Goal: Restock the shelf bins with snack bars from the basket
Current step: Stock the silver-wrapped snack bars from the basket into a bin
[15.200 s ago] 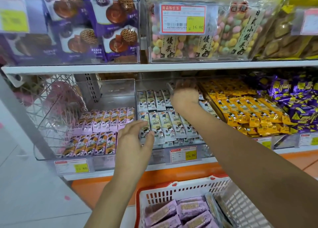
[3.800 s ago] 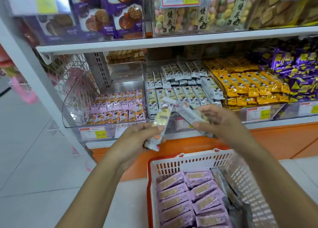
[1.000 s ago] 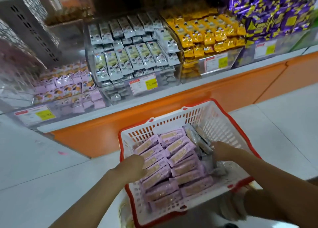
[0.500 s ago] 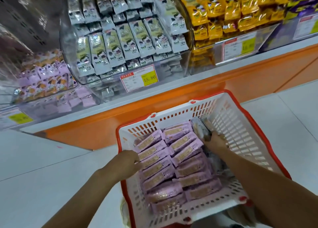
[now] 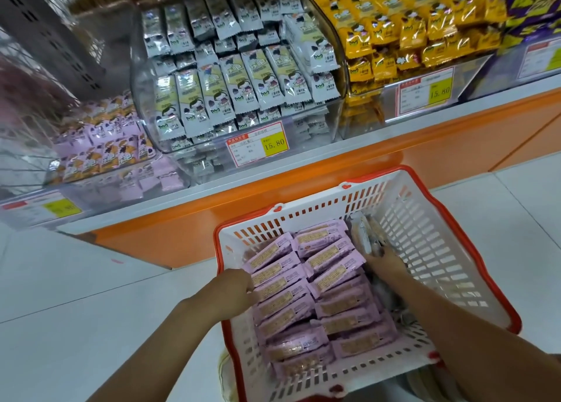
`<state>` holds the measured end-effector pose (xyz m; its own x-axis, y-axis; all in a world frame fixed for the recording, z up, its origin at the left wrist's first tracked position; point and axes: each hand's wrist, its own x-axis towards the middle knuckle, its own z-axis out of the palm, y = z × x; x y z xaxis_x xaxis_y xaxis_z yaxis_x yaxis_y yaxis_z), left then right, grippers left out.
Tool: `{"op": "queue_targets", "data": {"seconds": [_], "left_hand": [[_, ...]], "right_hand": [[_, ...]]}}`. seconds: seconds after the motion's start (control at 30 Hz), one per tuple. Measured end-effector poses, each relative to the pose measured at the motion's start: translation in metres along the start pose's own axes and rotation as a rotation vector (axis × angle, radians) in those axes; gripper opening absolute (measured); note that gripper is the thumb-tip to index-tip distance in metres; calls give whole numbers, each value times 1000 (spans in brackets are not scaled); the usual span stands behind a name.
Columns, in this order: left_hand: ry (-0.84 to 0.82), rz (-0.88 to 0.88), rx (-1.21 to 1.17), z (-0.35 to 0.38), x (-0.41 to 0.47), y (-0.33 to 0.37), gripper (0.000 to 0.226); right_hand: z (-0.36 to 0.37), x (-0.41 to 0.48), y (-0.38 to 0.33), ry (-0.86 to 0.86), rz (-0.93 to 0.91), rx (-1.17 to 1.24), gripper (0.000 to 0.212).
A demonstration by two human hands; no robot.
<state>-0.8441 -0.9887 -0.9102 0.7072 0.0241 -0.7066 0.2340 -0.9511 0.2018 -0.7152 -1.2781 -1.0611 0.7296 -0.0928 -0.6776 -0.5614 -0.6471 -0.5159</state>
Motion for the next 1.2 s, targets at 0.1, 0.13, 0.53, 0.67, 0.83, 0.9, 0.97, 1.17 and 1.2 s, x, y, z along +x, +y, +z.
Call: {"op": "queue_targets", "data": {"seconds": [0.1,0.13,0.53,0.67,0.83,0.9,0.97,1.17,1.2], "left_hand": [[-13,-5,-13,-1,-8,1,40],[-19,-8,-31,-2,-11,1,41],[194,209,-1099,-58,-64,69,31],[244,207,-1373,-67,-77,68,42],[291,209,-1433,-74,-88,61,41],[314,194,-1471,-76,-90,56,39],[310,184,-1568,-81,-93,51,27],[49,318,-1956,-92,-98,46,24],[7,354,-1984,-93,-100,46,24]], "right_hand": [[-9,-12,-4,30,34,165,64],[-14,-18,-6,40,35,220,62],[-38,-196,-112,72,-792,-297,52],[-27,-241,-132,134,-959,-322,50],[-30,-256,-145,-76,-796,-13,41],[-34,-246,-144,-156,-637,33,46],[-39,-238,-141,-294,-393,302,56],[-54,-242,-142,-611,-174,1041,31],[-54,-244,-143,-585,-233,1019,28]]}}
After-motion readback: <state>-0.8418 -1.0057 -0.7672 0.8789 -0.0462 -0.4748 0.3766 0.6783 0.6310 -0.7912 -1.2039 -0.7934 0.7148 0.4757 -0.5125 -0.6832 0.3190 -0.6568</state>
